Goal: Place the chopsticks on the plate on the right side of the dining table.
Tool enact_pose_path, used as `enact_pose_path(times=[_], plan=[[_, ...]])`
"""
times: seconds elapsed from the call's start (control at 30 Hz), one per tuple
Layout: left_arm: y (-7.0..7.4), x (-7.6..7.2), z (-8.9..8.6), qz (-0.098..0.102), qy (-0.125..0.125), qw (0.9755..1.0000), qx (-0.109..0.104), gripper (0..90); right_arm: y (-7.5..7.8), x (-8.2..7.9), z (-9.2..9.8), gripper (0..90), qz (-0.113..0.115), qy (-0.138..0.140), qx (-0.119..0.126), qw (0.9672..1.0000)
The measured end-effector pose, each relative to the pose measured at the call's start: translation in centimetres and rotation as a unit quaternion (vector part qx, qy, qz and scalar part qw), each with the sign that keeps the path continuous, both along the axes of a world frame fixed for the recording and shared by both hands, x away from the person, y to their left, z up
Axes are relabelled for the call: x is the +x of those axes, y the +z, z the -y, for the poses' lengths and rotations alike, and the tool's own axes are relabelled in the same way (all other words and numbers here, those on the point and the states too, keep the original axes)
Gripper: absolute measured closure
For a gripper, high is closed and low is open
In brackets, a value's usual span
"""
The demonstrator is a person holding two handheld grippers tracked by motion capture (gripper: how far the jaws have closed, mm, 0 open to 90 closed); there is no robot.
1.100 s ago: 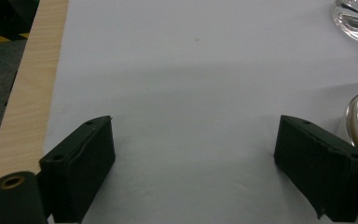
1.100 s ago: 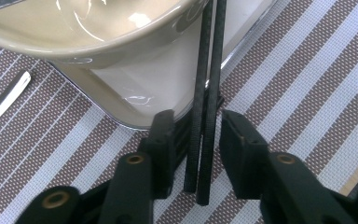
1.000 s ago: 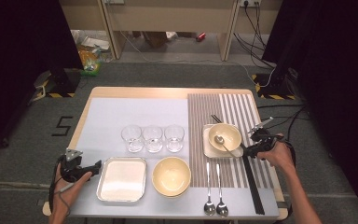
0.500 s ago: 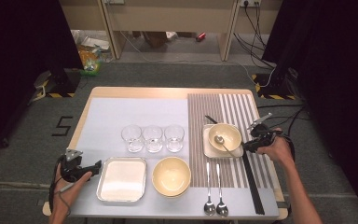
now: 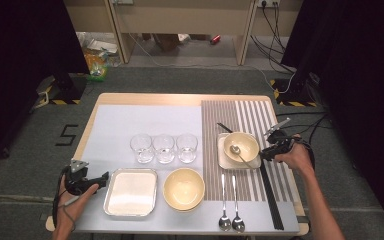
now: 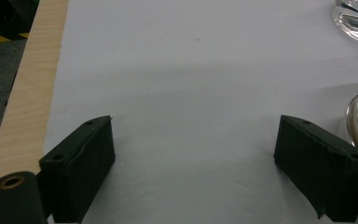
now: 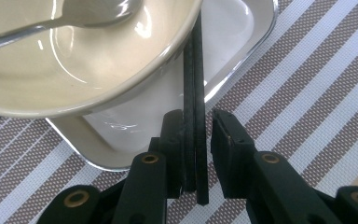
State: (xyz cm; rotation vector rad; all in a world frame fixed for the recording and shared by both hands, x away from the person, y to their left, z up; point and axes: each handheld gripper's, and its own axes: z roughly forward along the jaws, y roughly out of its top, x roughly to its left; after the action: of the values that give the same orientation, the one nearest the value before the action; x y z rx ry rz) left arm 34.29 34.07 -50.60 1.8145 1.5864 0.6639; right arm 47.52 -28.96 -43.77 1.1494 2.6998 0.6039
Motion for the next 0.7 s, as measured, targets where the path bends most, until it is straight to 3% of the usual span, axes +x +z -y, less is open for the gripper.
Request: enact_pose_path(times=[0.23,0.47,0.7], plan=[[0.0,0.0,0.0,0.0,0.0,1.0,0.0,11.3,0.8,-1.6,1.6,71.1,0.01,-0.018,0.016,0.9996],[0.0,0.0,0.0,0.0,0.0,1.0,0.0,11.3,0.7,-3.1,3.0,71.0,0.008,-0.035,-0.002,0.9994],[0.0,0.0,0.0,0.0,0.0,1.0,0.0,11.3,0.1,-3.3,3.5,73.3,0.006,-0.039,-0.013,0.9991]])
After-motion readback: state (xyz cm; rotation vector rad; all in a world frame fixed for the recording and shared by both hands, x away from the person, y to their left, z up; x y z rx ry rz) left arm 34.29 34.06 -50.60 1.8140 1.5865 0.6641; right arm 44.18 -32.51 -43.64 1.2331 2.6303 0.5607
